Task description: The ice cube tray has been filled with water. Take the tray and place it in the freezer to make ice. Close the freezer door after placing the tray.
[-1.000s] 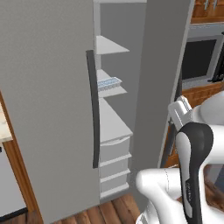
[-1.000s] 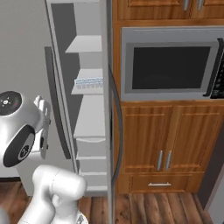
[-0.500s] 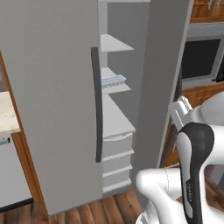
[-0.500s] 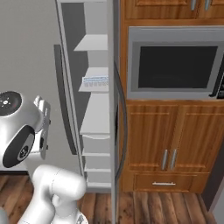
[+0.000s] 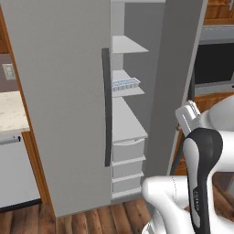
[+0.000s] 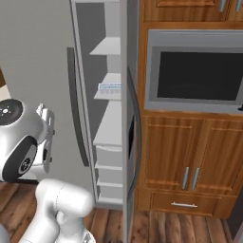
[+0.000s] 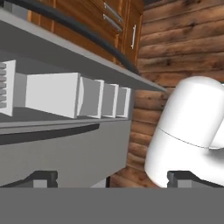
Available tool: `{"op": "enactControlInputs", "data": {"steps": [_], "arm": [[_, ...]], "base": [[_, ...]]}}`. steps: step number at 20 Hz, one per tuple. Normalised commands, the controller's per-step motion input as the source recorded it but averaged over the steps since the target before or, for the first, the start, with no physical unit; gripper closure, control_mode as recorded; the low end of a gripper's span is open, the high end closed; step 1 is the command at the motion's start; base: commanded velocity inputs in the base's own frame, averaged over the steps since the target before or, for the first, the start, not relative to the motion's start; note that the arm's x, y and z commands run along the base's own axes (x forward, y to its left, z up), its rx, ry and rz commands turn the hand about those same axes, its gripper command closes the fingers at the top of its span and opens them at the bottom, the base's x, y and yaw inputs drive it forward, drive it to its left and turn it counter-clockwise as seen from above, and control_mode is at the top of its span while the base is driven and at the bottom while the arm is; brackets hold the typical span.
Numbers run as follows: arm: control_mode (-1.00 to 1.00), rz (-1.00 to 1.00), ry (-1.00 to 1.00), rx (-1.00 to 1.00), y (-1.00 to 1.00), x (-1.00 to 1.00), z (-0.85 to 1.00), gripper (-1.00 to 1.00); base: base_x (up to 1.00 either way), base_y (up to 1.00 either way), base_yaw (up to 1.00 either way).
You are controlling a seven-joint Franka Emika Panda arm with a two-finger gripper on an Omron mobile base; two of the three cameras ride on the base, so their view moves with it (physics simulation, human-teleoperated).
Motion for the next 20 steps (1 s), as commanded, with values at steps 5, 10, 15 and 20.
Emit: {"op": "enactControlInputs", "data": {"steps": [5,10,15,20], "arm": [[-1.0,0.04,-0.02,0.0,-0.09,-0.1,0.0,-1.0],[-1.0,0.02,-0.01,0.0,-0.15,-0.21,0.0,-1.0],[-1.0,0.0,0.0,0.0,-0.28,-0.35,0.0,-1.0],[-1.0,-0.03,0.0,0.02,-0.49,-0.7,-0.04,-1.0]], "base": [[-0.19,-0.25,0.11],[0.0,0.0,0.0],[0.0,0.0,0.0],[0.0,0.0,0.0]]}}
